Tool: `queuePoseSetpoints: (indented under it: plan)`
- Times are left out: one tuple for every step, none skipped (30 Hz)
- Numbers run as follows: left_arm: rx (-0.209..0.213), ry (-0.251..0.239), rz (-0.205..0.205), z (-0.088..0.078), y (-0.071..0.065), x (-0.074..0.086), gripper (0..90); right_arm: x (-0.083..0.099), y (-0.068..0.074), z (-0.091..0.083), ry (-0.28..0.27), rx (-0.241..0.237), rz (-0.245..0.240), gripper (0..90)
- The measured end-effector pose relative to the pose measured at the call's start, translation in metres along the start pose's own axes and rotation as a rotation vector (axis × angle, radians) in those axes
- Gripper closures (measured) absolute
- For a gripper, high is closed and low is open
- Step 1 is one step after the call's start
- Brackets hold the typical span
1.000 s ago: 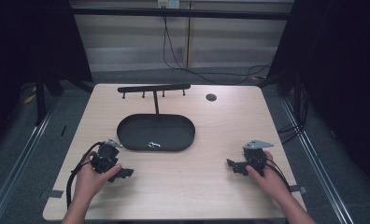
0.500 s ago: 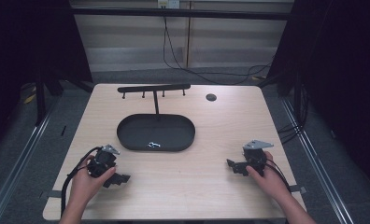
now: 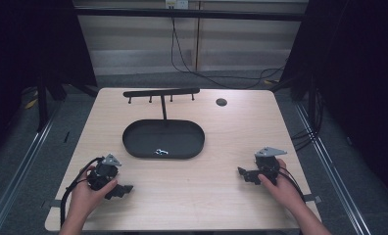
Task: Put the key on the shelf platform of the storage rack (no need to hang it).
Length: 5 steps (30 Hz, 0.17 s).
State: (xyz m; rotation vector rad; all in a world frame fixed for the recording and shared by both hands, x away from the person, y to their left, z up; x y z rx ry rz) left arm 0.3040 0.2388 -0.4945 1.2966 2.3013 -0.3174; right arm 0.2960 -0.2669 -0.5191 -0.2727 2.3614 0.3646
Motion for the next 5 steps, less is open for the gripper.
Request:
queuePoseSetpoints:
  plan:
    - [-0.003, -0.001, 0.001, 0.0006, -0.0005, 0.0000, 12.6, 0.0000, 0.0001, -0.0001, 0.001, 0.000, 0.002, 12.3]
    - [-0.003, -0.001, 0.001, 0.0006, -0.0005, 0.0000, 12.3, 0.0000, 0.0001, -0.0001, 0.001, 0.000, 0.002, 12.3]
    - [-0.005, -0.001, 0.003, 0.0008, -0.0007, 0.0001, 12.3, 0.0000, 0.0000, 0.0000, 0.000, 0.000, 0.000, 12.3]
    - [-0.009, 0.000, 0.004, 0.0010, -0.0009, 0.0001, 11.9, 0.0000, 0.0001, -0.0001, 0.001, 0.000, 0.002, 12.3]
    - [-0.010, 0.000, 0.009, 0.0012, -0.0012, 0.0002, 11.9, 0.0000, 0.0001, -0.0001, 0.001, 0.000, 0.002, 12.3]
Point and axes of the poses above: each handheld gripper's, and its own axes: z roughly forward along the jaws, x roughly out of its underside, y roughly to its left, the point moved 1 cm from there along z, roughly forward along the jaws, and after that the axes turned 13 degrees about z, right-handed, at the moved point
